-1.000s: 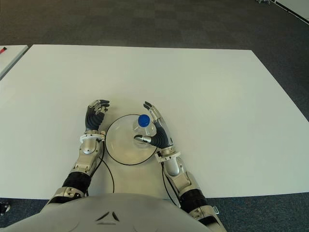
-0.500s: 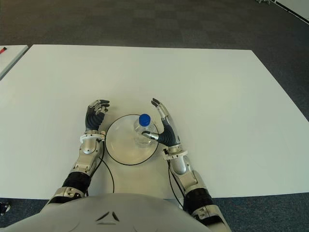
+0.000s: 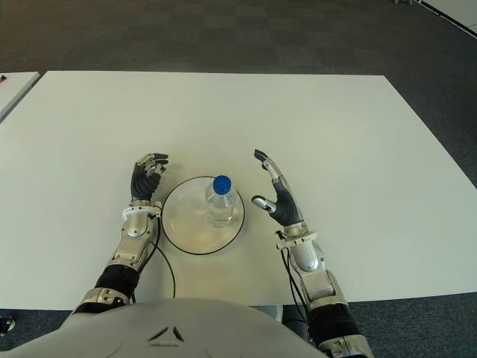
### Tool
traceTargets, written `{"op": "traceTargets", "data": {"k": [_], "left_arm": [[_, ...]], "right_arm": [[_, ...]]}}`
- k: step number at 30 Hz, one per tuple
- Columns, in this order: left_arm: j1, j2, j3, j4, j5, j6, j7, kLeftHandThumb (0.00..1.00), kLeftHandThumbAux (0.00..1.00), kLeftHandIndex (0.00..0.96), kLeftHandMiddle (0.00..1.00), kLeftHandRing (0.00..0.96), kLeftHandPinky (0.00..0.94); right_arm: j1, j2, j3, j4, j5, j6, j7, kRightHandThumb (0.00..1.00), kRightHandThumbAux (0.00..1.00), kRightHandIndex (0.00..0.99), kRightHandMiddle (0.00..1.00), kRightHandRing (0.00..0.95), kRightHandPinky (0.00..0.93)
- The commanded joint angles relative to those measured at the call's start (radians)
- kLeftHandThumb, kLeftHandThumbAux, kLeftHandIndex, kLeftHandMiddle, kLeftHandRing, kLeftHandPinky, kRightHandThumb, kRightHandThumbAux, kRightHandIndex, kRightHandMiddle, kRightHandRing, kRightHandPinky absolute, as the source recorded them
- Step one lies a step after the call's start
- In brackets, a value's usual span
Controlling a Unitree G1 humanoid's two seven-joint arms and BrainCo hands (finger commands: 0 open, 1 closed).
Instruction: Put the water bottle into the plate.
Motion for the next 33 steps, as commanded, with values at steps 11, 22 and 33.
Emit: {"op": "traceTargets", "data": {"k": [11, 22, 33], "left_arm": [[0.002, 0.001, 0.0, 0.013, 0.002, 0.002, 0.009, 0.718, 0.711, 0.41, 0.356, 0.363, 0.375], [0.004, 0.004, 0.0, 0.01, 0.003, -0.001, 0.007, 0.718, 0.711, 0.411, 0.357, 0.364, 0.372], [0.004, 0.005, 0.002, 0.018, 0.001, -0.015, 0.008, 0.716, 0.711, 0.411, 0.348, 0.359, 0.388]], "right_arm": [[-0.013, 0.079, -0.039, 0.072, -0.066, -0.067, -0.08, 0.328, 0.169, 0.0, 0.0, 0.0, 0.0], [-0.051, 0.092, -0.059, 0.158, -0.075, -0.136, -0.115, 0.227, 0.23, 0.0, 0.0, 0.0, 0.0], [-0.103, 0.124, -0.061, 0.256, 0.02, -0.197, -0.082, 0.139, 0.347, 0.0, 0.0, 0.0, 0.0]]}}
